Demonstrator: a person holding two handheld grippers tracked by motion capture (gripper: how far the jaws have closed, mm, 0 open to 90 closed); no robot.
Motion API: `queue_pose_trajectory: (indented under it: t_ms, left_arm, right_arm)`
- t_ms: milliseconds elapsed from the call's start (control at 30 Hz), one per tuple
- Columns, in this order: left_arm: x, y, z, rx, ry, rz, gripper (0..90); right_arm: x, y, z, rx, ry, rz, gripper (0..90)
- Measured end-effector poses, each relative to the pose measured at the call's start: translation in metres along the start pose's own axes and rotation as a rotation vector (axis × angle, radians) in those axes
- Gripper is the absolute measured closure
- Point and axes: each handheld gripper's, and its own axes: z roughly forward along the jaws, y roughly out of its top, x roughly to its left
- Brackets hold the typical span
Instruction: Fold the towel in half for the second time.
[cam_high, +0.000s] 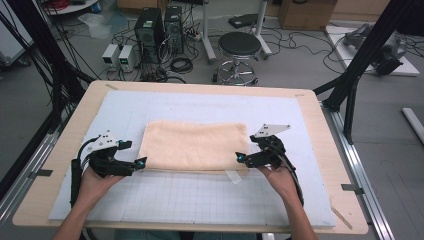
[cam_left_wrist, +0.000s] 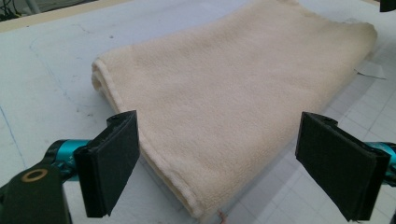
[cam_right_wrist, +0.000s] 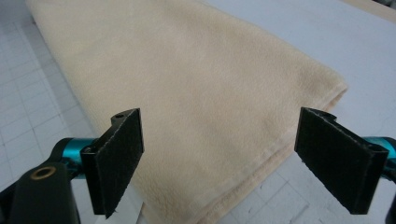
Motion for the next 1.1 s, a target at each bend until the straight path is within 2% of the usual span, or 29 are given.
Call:
queue_pose_trajectory:
  t_ms: [533, 733, 1100]
  left_arm:
    - [-0.003, -0.006, -0.015, -0.016, 0.011, -0.022, 12.5]
    - [-0.006, -0.010, -0.021, -0.011, 0.015, -0.010, 11.7]
    - [-0.009, -0.016, -0.031, -0.015, 0.035, -0.017, 6.5]
  right_arm:
    - [0.008, -0.013, -0.015, -0.023, -0.006, 0.005, 12.2]
    - [0.010, -0.021, -0.023, -0.031, -0.017, 0.008, 12.1]
    - [0.016, -0.033, -0.035, -0.057, -0.033, 0.015, 12.0]
